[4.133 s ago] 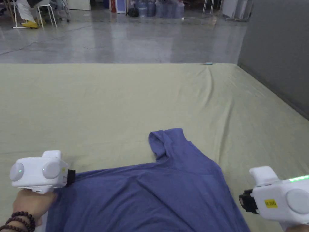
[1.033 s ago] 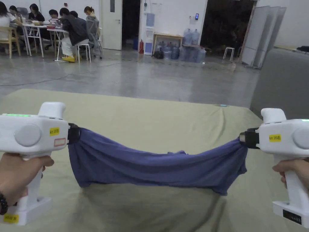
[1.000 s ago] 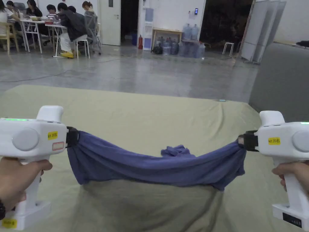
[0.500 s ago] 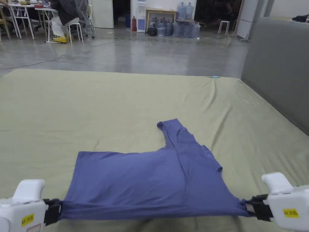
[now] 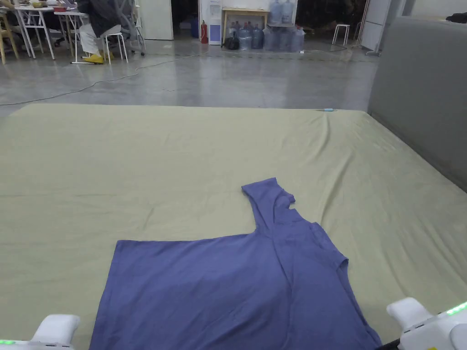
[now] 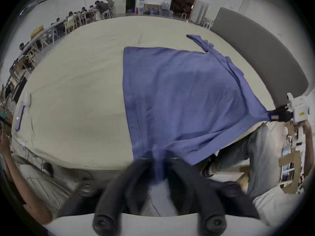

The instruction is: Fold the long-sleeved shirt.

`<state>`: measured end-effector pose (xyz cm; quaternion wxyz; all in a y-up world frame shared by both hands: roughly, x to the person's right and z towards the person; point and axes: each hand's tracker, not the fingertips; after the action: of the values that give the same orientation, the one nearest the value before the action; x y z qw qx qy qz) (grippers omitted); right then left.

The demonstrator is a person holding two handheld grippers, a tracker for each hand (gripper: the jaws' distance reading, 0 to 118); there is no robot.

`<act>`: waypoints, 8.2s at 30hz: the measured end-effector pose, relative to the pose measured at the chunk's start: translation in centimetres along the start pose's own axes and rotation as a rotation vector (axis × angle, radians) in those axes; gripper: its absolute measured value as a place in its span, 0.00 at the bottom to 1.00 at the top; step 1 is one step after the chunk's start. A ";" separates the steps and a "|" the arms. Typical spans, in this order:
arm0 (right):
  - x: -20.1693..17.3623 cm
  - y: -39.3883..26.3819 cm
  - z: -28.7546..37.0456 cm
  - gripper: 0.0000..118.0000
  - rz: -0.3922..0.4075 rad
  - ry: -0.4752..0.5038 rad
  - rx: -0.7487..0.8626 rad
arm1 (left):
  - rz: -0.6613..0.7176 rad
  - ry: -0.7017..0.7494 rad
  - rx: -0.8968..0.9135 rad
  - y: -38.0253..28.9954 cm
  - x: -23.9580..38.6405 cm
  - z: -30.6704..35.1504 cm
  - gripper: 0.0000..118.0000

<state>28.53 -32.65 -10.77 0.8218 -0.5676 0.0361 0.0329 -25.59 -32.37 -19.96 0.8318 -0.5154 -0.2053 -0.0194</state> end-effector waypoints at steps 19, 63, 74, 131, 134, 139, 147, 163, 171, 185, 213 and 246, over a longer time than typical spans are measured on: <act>0.4 12.4 -0.7 0.00 -0.118 -0.042 0.183 | 0.018 0.053 0.225 12.0 1.1 -1.6 0.00; -0.1 37.6 -4.1 0.00 -0.043 -0.033 0.416 | 0.080 0.070 0.220 22.5 -2.5 -10.1 0.00; -2.2 17.8 -3.6 0.00 -0.147 0.002 0.302 | 0.056 0.038 0.254 17.2 1.1 -4.6 0.00; 4.6 28.6 -7.0 0.14 -0.208 -0.034 0.229 | 0.105 0.189 0.089 25.4 -3.3 -13.2 0.00; 6.6 32.5 -9.8 0.73 -0.249 -0.001 0.129 | 0.102 0.172 0.094 24.9 -2.8 -11.8 0.00; 8.3 35.0 -13.7 0.72 -0.335 -0.040 0.038 | 0.097 0.170 0.095 24.6 -3.0 -11.4 0.00; 7.9 33.8 -17.1 0.05 -0.353 -0.036 -0.105 | 0.100 0.167 0.080 24.4 -3.3 -11.8 0.00; 3.2 16.9 2.6 0.03 -0.191 0.030 0.293 | 0.042 0.085 0.174 14.1 -1.1 1.4 0.00; 0.0 3.6 2.3 0.03 -0.136 0.030 0.153 | -0.043 0.072 -0.044 3.6 1.2 0.4 0.00; -0.4 2.0 -1.6 0.72 -0.074 -0.084 0.050 | -0.001 0.078 -0.010 1.5 1.2 -1.3 0.74; -6.9 8.4 2.2 0.00 -0.095 -0.025 0.374 | 0.446 -0.336 0.144 3.2 -9.0 -0.9 0.99; -7.3 6.8 0.7 0.00 -0.134 0.003 0.291 | 0.431 -0.557 0.148 4.5 -12.4 -5.2 0.00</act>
<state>20.67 -29.66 -16.17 0.8958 -0.4436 0.0038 -0.0282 -34.15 -36.97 -30.22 0.7640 -0.4707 -0.3115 0.3126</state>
